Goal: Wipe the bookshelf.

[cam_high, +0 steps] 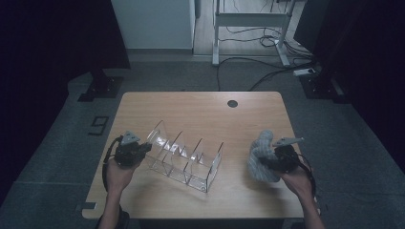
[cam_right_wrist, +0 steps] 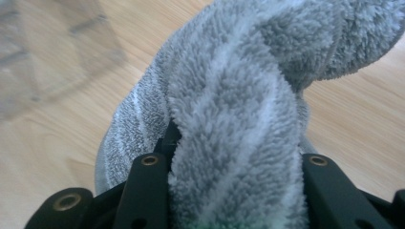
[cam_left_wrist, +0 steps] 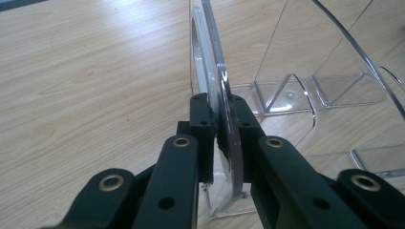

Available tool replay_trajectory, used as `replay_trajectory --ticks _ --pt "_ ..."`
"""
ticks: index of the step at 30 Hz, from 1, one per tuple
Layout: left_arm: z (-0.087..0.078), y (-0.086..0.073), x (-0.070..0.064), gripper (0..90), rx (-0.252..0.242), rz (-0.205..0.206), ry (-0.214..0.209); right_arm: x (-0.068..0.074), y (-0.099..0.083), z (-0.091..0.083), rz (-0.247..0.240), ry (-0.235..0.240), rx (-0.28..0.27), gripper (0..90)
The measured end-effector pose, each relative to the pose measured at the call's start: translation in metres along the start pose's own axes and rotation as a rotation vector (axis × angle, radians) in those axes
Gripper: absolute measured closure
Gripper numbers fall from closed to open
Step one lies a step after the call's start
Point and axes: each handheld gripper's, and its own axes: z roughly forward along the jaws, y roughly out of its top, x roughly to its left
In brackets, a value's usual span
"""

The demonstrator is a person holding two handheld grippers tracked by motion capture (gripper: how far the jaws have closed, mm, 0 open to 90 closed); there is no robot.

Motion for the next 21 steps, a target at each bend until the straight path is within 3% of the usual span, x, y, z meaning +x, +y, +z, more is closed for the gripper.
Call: replay_trajectory --ticks 1,9,11,21 --pt "0.001 0.0 0.0 83.6 -0.002 0.0 0.002 0.008 0.005 0.0 -0.019 0.017 -0.013 61.0" --pt "0.002 0.0 0.0 85.1 -0.008 -0.004 0.007 0.03 0.022 0.002 -0.072 0.071 -0.052 60.9" --pt "0.002 0.0 0.0 85.2 -0.01 -0.006 0.011 0.04 0.028 0.004 -0.092 0.107 -0.059 60.8" --pt "0.002 0.0 0.0 85.2 -0.008 -0.009 0.011 0.068 0.05 0.016 -0.17 0.144 -0.081 60.5"
